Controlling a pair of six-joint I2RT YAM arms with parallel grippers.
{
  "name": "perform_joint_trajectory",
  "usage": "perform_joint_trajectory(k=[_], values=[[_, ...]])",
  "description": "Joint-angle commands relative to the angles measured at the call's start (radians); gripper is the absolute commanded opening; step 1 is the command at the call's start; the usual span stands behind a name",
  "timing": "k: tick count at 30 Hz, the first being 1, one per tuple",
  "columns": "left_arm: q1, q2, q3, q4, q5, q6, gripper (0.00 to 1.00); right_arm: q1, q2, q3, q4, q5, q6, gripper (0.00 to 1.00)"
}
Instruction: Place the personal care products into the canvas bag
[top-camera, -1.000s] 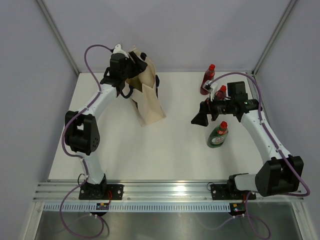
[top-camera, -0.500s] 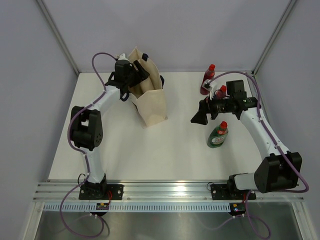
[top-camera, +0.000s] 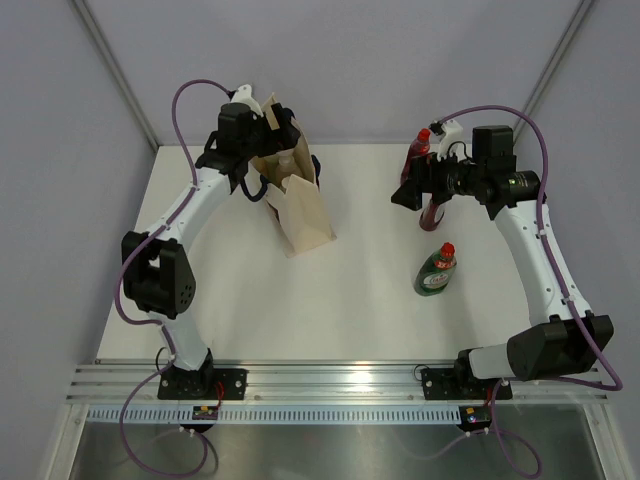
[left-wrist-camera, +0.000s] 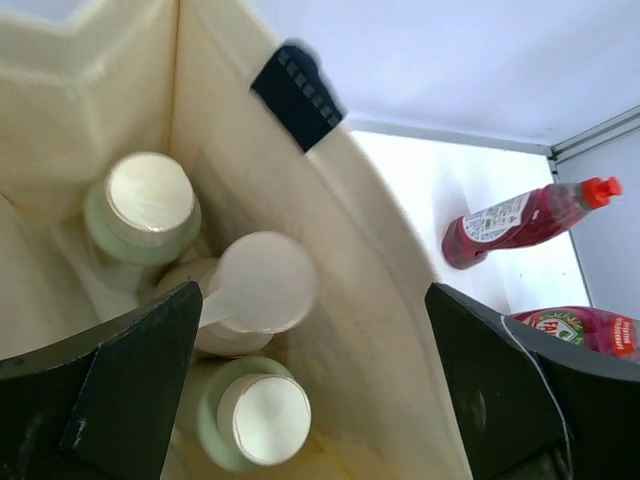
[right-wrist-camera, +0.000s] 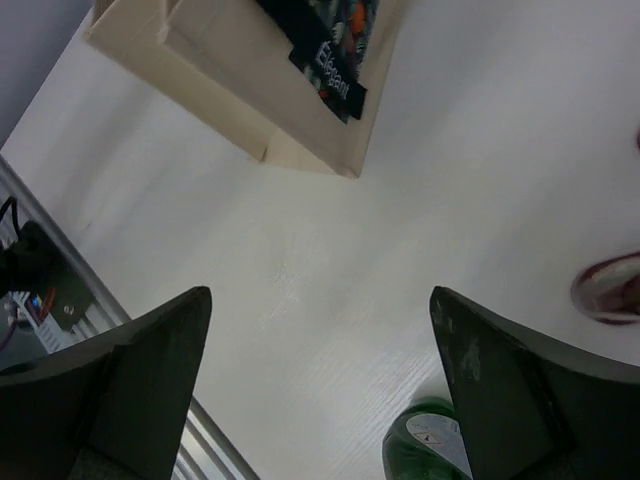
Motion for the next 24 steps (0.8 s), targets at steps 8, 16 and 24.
perform_joint_trajectory(k=[8,16,24], values=[[0.004,-0.391,-0.082,-0.021,-0.056,0.167,0.99,-0.016,-0.124,-0.173,0.146,0.859,0.413,1.0],[0.013,-0.719,-0.367,-0.094,-0.229,-0.032,0.99,-0.018,0.03,-0.209,0.307,0.922,0.517,1.0],[0.015,-0.974,-0.595,-0.061,-0.179,-0.044,0.99,-0.019,0.242,-0.16,0.519,1.04,0.543,0.99]])
